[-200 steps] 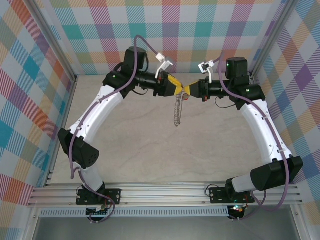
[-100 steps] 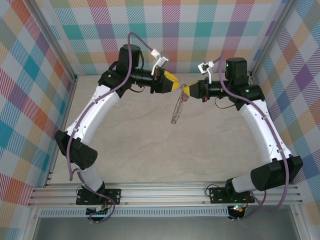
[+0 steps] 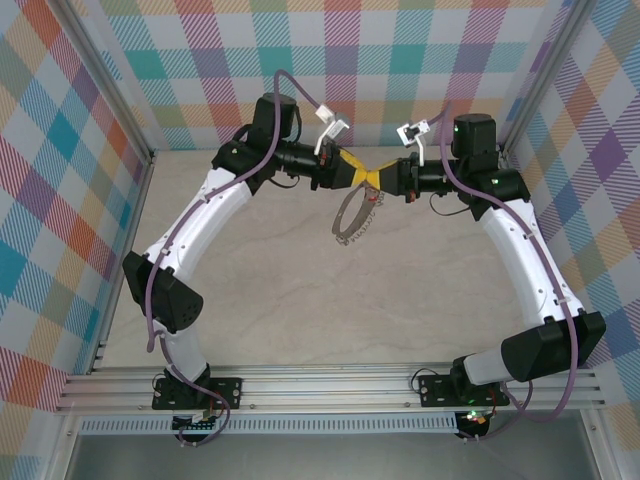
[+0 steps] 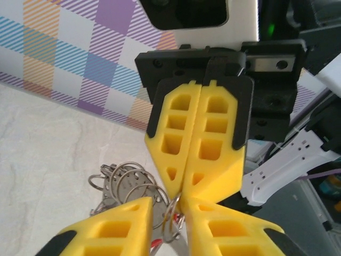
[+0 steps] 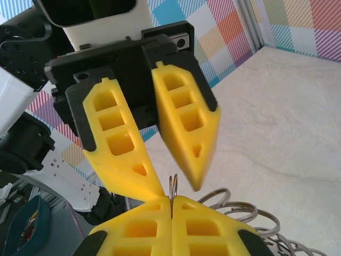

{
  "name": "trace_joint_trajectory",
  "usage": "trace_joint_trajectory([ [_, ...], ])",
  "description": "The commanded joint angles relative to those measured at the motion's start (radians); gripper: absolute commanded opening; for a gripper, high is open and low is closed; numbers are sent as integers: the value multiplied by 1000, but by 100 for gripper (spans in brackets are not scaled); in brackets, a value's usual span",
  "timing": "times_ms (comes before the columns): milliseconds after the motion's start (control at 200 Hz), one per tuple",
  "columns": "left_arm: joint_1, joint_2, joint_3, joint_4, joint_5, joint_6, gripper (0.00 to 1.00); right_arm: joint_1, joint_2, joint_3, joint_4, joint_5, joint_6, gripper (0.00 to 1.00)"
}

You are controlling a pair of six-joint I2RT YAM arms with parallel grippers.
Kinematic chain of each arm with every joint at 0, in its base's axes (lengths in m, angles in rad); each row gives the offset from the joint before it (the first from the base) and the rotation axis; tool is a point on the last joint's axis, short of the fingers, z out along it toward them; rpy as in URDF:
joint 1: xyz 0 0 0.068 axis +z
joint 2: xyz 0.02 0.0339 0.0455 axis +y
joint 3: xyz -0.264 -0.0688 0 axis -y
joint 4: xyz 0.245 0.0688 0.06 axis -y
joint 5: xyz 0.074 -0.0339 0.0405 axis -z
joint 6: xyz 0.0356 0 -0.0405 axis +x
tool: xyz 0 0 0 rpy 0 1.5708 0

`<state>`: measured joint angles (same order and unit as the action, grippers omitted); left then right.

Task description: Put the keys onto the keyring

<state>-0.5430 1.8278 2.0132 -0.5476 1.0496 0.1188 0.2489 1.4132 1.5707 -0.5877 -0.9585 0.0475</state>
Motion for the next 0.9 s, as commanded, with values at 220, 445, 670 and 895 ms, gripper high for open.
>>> trace_joint_trajectory([
  [220,-35,-1,26,25,52,-8,0,6,-8,-9,51,-44,17,0],
  [445,-43,-54,-93,231,-25,-139,0,0,-25,-18,78,-15,49,10],
  [670,-38,-133,-225,466,-106,-260,0,-56,-89,-94,171,-13,120,40],
  [895,-38,-155,-246,505,-104,-289,0,-84,-124,-176,242,-25,170,41],
])
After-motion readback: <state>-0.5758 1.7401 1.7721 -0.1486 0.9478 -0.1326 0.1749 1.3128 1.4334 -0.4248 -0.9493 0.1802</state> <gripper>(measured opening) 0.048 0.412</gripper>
